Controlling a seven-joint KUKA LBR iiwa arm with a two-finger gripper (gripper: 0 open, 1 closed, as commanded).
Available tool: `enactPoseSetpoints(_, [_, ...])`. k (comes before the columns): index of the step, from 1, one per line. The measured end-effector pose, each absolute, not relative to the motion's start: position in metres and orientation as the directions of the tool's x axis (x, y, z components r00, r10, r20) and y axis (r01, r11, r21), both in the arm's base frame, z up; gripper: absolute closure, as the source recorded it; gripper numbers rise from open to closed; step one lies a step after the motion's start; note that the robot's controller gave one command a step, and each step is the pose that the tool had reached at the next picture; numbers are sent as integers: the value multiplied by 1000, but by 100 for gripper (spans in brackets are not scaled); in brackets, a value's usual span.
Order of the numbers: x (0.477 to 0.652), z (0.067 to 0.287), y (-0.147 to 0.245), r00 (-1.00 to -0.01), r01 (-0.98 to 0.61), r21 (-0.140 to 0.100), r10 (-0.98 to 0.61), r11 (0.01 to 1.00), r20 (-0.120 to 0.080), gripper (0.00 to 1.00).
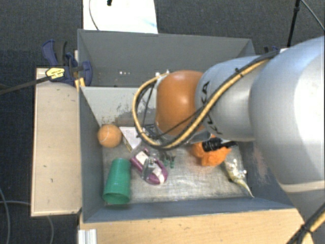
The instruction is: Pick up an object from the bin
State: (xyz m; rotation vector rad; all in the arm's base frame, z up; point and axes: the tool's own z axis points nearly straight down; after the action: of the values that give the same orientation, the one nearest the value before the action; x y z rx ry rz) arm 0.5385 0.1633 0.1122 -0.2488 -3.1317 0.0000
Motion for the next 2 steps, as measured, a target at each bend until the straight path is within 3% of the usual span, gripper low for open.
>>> enactPoseSetpoints(1, [566,77,116,-904,-426,1,-426,905,-22,100])
enactPoseSetpoints(2, [566,77,116,-905,-425,1,-425,905,-21,100])
